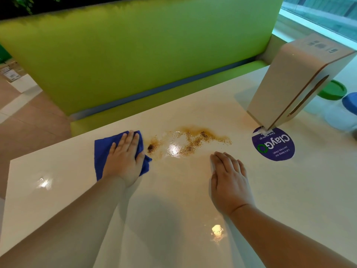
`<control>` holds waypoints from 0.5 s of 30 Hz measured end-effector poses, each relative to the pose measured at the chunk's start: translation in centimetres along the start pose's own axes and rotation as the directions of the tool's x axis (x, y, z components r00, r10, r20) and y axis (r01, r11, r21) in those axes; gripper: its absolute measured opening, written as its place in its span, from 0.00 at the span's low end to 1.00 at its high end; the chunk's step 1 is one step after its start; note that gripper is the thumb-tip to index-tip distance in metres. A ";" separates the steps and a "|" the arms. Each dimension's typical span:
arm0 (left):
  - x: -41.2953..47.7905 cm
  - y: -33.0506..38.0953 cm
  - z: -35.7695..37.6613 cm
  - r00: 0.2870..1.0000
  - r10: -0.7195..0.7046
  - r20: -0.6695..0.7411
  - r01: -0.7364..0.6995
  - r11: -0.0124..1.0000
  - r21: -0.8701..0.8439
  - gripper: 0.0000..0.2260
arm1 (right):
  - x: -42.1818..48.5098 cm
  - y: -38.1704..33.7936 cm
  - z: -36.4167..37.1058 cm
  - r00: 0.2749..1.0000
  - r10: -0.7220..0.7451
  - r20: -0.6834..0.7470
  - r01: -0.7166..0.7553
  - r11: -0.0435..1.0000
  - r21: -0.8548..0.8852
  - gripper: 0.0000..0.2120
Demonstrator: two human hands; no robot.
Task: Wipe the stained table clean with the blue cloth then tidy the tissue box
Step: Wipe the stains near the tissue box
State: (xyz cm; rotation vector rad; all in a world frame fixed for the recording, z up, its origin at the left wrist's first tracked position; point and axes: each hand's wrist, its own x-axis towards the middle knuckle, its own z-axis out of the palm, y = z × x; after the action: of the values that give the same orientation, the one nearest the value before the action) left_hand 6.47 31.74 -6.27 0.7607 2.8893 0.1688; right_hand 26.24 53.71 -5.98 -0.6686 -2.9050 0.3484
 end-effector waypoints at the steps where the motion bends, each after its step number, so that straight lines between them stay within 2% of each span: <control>1: 0.4 0.3 -0.1 0.998 -0.054 -0.011 0.054 0.999 0.002 0.26 | 0.0 0.0 0.0 1.000 -0.001 -0.001 0.001 1.000 -0.001 0.26; 3: 0.6 1.4 0.0 0.998 -0.054 -0.013 0.054 0.999 0.001 0.26 | 0.0 0.0 0.0 1.000 -0.001 -0.004 0.001 1.000 0.000 0.26; 6: -0.5 1.4 0.3 0.987 0.156 0.026 -0.156 0.988 0.011 0.28 | -0.1 0.0 0.0 1.000 -0.004 -0.006 0.004 1.000 0.003 0.25; 8: -0.3 0.2 0.0 0.977 0.210 0.033 -0.211 0.977 0.028 0.28 | 0.0 0.0 0.0 1.000 -0.002 -0.006 0.002 1.000 0.006 0.25; 12: 1.8 0.3 -0.4 1.000 -0.023 0.000 0.023 1.000 -0.007 0.24 | 0.0 0.0 0.0 1.000 -0.002 -0.002 0.002 1.000 0.007 0.25; 13: 2.0 1.1 -0.4 0.999 -0.042 -0.006 0.042 0.999 -0.015 0.24 | 0.1 0.0 0.1 1.000 -0.001 -0.002 0.001 1.000 0.007 0.25; 15: 1.8 2.5 -0.3 0.999 0.047 0.020 -0.046 0.999 -0.019 0.24 | 0.0 0.0 0.1 1.000 -0.002 -0.003 0.002 1.000 0.012 0.26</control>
State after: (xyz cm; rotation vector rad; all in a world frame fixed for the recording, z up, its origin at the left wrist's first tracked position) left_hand 6.07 34.75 -5.85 0.8218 2.8486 0.1919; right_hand 26.22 53.70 -6.04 -0.6645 -2.8979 0.3636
